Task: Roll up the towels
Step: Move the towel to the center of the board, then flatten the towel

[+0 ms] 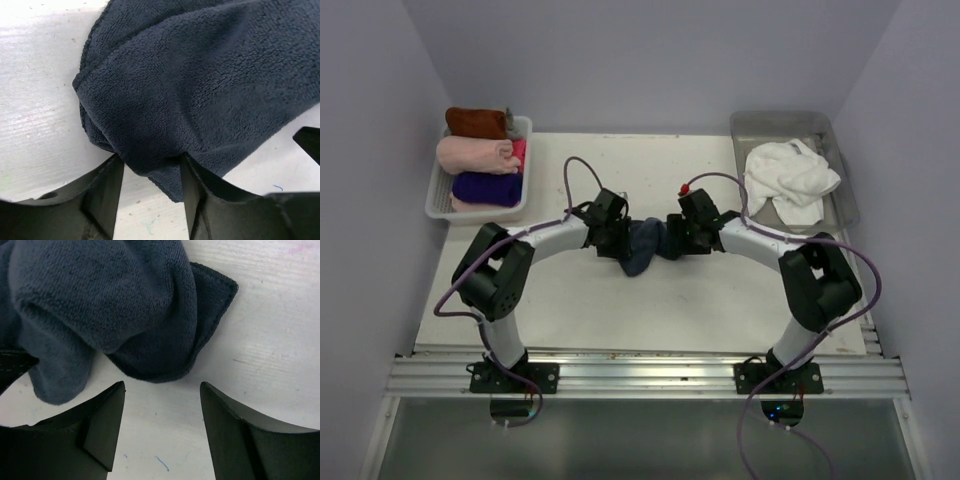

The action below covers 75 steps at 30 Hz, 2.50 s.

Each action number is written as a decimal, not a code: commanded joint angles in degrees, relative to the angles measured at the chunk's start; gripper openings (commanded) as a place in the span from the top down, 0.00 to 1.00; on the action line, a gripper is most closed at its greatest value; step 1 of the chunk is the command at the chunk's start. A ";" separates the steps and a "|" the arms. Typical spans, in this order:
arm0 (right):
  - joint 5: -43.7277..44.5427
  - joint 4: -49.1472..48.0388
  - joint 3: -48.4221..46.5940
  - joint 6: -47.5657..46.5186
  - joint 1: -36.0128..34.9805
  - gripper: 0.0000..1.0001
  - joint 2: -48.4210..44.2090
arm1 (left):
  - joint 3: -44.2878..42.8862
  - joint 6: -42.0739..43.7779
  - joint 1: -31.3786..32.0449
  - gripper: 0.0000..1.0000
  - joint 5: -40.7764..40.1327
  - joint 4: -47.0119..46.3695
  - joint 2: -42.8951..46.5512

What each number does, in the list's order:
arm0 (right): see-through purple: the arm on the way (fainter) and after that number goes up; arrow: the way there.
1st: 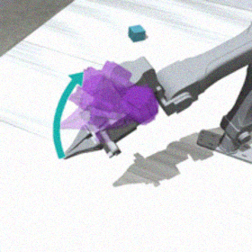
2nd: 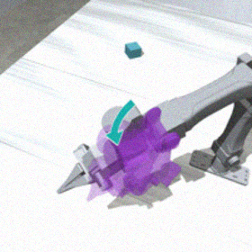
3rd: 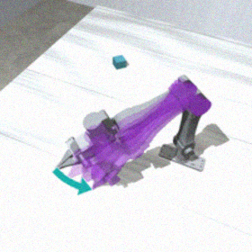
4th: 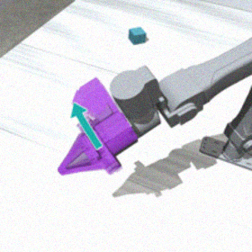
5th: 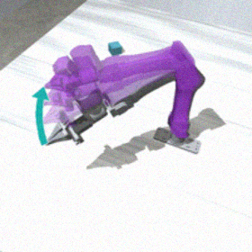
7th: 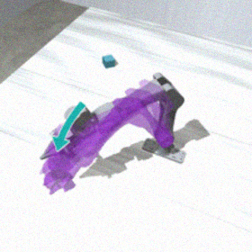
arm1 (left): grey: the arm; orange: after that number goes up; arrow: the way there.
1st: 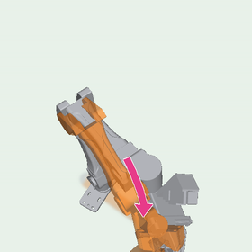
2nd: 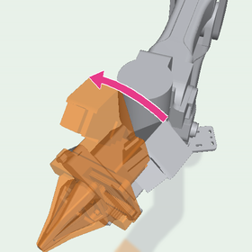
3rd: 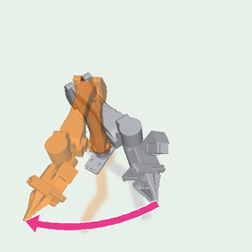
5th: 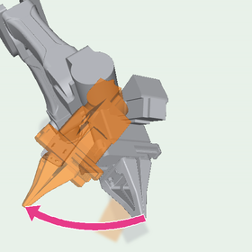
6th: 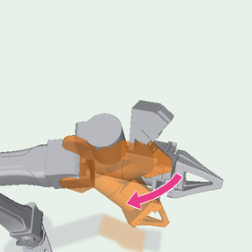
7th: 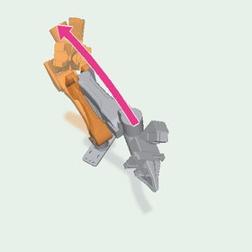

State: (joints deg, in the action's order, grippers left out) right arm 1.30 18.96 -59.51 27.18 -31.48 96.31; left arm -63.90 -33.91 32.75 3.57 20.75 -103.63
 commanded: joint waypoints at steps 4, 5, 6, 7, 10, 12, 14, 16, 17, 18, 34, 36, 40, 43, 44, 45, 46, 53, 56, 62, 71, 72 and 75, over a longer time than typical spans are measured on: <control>1.43 -4.63 -3.07 0.33 -0.07 0.55 5.11 | -3.25 -0.45 -0.15 0.74 -2.87 -2.03 0.27; 1.69 -4.90 -2.99 0.59 -0.07 0.70 5.37 | -3.34 -0.37 -0.15 0.79 -2.87 -1.95 0.80; 1.69 -4.99 -2.81 1.12 -0.07 0.78 5.55 | -3.60 -0.28 -0.15 0.87 -2.87 -1.86 1.15; 1.69 -5.33 -2.72 1.21 -0.07 0.83 5.73 | -3.78 0.07 -0.15 0.92 -2.78 -1.60 1.50; 1.86 -5.86 -2.28 1.56 -0.07 1.00 4.94 | -4.92 0.77 -0.41 1.00 -2.70 -0.63 3.35; 3.09 -5.78 -1.93 1.56 0.02 1.00 3.71 | -6.05 1.13 -0.76 1.00 -2.34 0.16 5.37; 4.06 -5.60 -1.67 1.65 0.02 1.00 0.57 | -6.76 1.83 -1.29 1.00 -1.99 0.69 6.95; 5.98 -4.99 -1.14 1.56 -0.07 1.00 -2.17 | -7.29 2.70 -2.08 1.00 -3.21 1.04 9.67; 7.56 -4.46 -1.14 2.17 -0.07 1.00 -3.75 | -7.29 3.06 -2.25 1.00 -3.31 0.96 11.16; 8.45 -3.94 -0.70 2.87 0.02 1.00 -7.42 | -7.55 3.32 -3.04 1.00 -3.31 1.39 11.70; 3.63 3.10 -5.27 1.29 -0.07 1.00 -34.78 | -17.66 9.30 -11.75 1.00 -2.34 7.72 27.07; 0.83 3.45 -3.69 2.78 -0.16 1.00 -36.54 | -17.66 9.21 -11.75 1.00 -1.91 6.85 28.05; 3.78 8.19 -1.67 2.70 -0.42 1.00 -39.00 | -20.73 9.82 -11.75 0.99 -1.20 7.63 24.46; 6.43 11.09 0.35 2.35 -0.33 1.00 -40.15 | -25.48 11.14 -11.75 0.25 0.54 10.71 17.78; 6.61 11.53 1.05 2.35 -0.33 1.00 -39.45 | -27.14 11.41 -11.75 0.08 1.17 11.32 14.11; 7.04 11.89 1.23 2.18 -0.24 1.00 -36.58 | -28.11 11.41 -11.75 0.01 1.17 11.76 12.07; 7.31 11.80 1.41 1.74 -0.16 1.00 -34.11 | -29.17 11.67 -11.83 0.00 1.78 12.20 10.05; 13.20 15.23 -2.99 -0.28 1.60 0.46 -20.37 | -27.90 11.24 -11.66 0.06 3.89 11.70 3.95; 11.10 12.16 -0.45 -0.29 1.52 0.46 -22.39 | -20.77 11.06 -11.66 0.19 5.47 8.88 6.77; 8.90 12.60 5.87 1.29 1.51 0.51 -23.71 | -8.19 9.31 -3.26 0.30 6.98 4.83 8.89; 2.74 5.38 12.92 5.08 -6.83 0.53 -20.91 | -10.01 5.08 0.91 0.32 1.44 4.03 4.85; 2.74 3.73 13.27 5.77 -8.66 0.53 -20.47 | -10.71 5.26 0.74 0.32 1.00 4.12 4.32; 3.00 1.44 13.28 6.66 -12.00 0.55 -17.66 | -13.87 5.78 -0.84 0.34 0.65 3.94 1.43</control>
State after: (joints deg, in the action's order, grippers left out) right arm 4.89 25.61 -46.26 31.62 -40.62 77.01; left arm -73.54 -27.57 33.52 6.28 27.88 -100.03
